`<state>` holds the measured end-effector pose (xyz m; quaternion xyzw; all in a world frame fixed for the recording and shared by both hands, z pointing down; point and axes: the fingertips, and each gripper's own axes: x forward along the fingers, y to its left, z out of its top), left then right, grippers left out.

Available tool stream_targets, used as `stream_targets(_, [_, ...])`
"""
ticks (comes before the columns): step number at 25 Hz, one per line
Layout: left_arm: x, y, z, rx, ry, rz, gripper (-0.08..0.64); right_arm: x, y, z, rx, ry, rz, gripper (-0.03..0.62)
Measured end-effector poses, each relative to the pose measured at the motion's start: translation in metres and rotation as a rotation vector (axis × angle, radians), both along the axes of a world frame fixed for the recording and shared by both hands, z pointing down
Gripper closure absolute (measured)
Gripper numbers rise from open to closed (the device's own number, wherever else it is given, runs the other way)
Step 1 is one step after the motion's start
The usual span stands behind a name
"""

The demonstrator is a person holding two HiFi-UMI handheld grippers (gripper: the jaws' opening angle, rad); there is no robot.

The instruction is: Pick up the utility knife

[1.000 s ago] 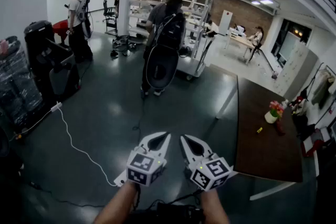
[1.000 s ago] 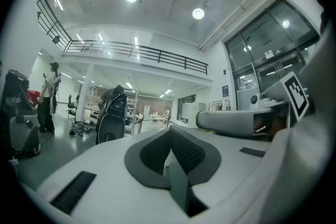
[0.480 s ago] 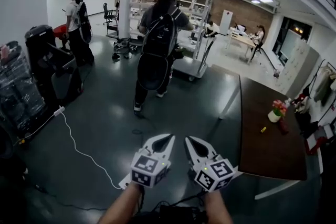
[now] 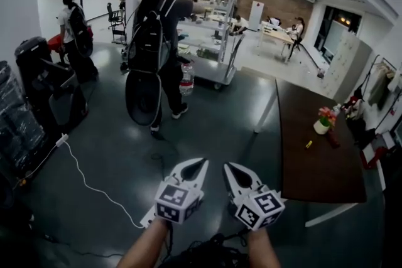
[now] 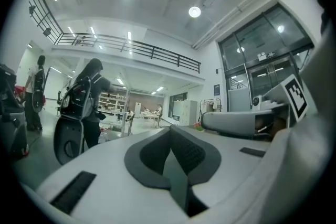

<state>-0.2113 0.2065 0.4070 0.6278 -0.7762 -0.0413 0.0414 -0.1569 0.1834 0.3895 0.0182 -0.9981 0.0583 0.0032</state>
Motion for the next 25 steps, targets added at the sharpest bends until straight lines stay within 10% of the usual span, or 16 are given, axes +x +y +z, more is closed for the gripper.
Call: stream_targets(25, [0.068,-0.325,-0.011,-0.073,-0.029,0.321,0.552,0.08,-0.307,-0.014,-0.045,-0.042,0.332,0.581])
